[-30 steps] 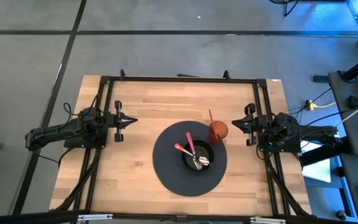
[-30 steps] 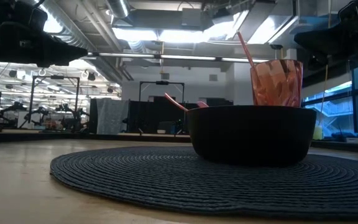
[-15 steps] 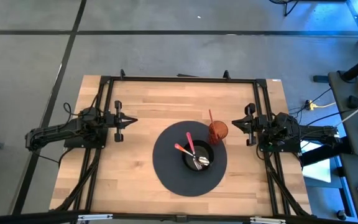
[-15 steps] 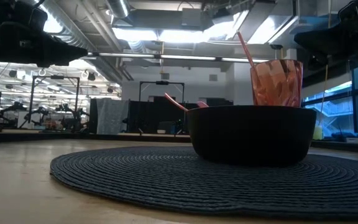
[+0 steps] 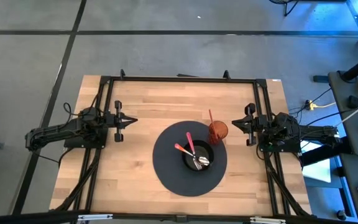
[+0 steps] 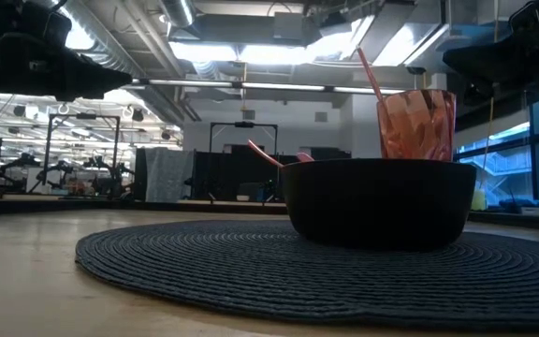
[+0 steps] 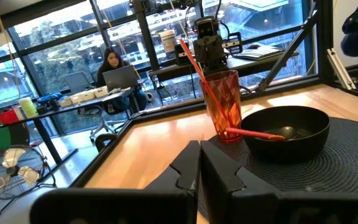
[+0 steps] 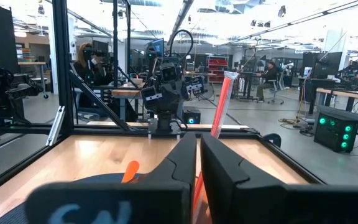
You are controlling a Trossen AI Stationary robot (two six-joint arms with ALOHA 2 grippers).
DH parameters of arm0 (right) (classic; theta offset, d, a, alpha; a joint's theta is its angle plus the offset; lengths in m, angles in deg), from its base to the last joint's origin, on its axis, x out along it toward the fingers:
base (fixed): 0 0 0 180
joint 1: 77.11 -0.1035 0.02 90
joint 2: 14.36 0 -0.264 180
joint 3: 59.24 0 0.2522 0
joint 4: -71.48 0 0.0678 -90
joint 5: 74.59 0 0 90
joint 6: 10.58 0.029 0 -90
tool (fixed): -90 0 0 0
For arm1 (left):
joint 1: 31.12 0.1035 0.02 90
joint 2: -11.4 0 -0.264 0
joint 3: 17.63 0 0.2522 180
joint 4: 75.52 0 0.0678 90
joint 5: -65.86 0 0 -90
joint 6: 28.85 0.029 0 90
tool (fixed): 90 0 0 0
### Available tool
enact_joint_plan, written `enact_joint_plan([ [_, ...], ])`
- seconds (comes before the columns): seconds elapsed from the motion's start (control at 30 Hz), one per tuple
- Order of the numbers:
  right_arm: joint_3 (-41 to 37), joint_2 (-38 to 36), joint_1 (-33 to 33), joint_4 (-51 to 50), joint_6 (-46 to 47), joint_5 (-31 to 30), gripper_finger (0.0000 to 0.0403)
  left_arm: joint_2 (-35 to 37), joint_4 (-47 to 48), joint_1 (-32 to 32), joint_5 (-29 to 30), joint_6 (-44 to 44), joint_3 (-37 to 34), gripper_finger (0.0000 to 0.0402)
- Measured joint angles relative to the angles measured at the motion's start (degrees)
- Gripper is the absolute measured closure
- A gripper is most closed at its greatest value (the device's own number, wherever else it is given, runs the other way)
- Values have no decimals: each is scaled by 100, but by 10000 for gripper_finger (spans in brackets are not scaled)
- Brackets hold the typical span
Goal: Pick & Place Utensil
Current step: Return to Home Position
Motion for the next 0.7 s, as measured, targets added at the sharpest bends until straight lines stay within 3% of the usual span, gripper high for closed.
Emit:
enact_joint_plan([
  [0.7, 0, 0, 0, 0, 0, 1, 377, -2, 0, 0, 0, 0, 0, 397],
])
